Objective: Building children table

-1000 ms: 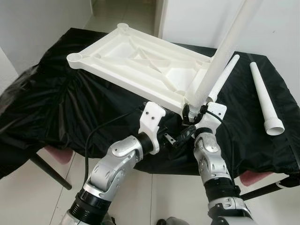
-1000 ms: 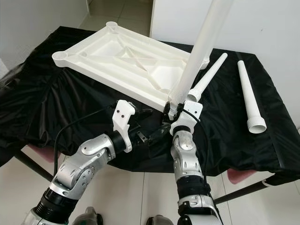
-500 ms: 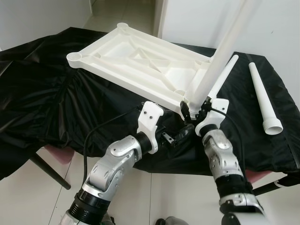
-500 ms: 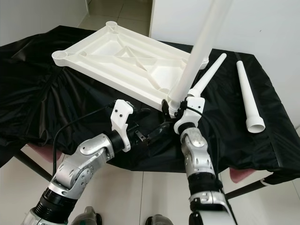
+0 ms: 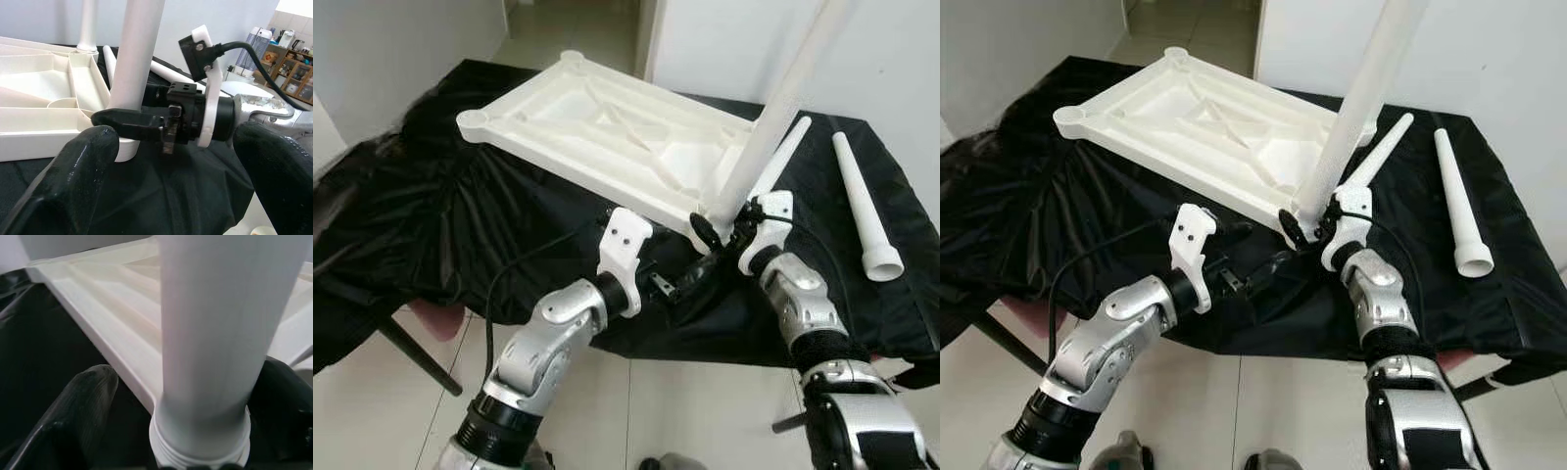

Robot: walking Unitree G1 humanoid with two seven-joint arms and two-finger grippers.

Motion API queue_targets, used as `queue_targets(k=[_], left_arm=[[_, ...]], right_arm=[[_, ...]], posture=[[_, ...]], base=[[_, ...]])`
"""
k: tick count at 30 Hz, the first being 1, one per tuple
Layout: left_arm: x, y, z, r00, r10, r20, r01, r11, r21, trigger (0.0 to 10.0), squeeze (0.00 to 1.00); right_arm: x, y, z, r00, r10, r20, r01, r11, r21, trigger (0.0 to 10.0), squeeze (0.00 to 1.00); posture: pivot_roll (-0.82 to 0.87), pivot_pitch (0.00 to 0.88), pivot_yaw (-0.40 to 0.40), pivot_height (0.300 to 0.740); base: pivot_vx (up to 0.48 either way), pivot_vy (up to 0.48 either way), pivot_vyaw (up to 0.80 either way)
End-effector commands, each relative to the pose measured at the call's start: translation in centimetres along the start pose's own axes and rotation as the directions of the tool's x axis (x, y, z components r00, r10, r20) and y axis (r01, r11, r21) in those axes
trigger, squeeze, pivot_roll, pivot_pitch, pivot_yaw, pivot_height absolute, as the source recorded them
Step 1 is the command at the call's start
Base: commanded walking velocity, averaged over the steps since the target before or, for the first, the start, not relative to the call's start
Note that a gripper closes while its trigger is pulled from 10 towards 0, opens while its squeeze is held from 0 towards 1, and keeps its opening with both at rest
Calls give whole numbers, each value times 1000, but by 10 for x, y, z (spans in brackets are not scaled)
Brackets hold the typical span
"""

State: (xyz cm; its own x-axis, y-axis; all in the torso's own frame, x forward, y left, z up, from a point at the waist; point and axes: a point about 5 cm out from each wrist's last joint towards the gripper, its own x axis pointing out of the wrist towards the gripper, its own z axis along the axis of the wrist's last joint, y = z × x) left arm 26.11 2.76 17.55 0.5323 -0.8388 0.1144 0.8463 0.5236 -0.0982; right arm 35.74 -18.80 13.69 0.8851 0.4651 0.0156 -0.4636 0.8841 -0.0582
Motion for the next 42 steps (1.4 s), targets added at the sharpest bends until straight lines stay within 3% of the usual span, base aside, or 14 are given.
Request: queue_targets(k=[1, 14, 15, 17, 18, 30, 31, 42], left_arm=[[1, -2, 1, 999, -39, 3, 39, 999, 6, 10000, 0], [1, -4, 0, 998, -57, -1, 57, 998, 4, 10000, 0], [1, -5, 0, 998, -58, -2, 58, 998, 3, 10000, 0], [1, -5, 0, 998, -58, -2, 58, 998, 3, 10000, 0], [1, -6, 0, 998, -60, -3, 60, 998, 2, 10000, 0], [-2, -8, -1, 999, -49, -8, 49, 999, -7, 10000, 0], [-3, -7, -1, 999, -43, -6, 43, 999, -7, 10000, 0], [-4, -8, -1, 1000, -30, -3, 30, 999, -12, 10000, 0]], right_arm=[[2, 0, 1, 999, 52, -4, -52, 999, 8, 10000, 0], [8, -16, 6, 996, 65, -57, -66, 998, -21, 10000, 0], [7, -16, 5, 995, 73, -64, -74, 997, -14, 4392, 0], [7, -16, 5, 995, 73, -64, -74, 997, -14, 4392, 0], [6, -15, 2, 992, 99, -73, -99, 995, 8, 0, 0], [0, -9, -11, 984, 157, -84, -153, 987, 53, 0, 0], [0, -8, -12, 986, 145, -81, -141, 988, 63, 10000, 0], [10, -11, -7, 988, -144, -51, 148, 986, 80, 10000, 0]], posture=[[77, 0, -58, 740], [79, 0, -48, 740], [80, 0, -45, 740], [80, 0, -45, 740], [82, 0, -45, 740], [93, 16, -55, 740], [97, 24, -61, 740], [88, 38, -67, 740]], base=[[0, 0, 0], [0, 0, 0], [0, 0, 0], [0, 0, 0], [0, 0, 0], [0, 0, 0], [0, 0, 0], [0, 0, 0]])
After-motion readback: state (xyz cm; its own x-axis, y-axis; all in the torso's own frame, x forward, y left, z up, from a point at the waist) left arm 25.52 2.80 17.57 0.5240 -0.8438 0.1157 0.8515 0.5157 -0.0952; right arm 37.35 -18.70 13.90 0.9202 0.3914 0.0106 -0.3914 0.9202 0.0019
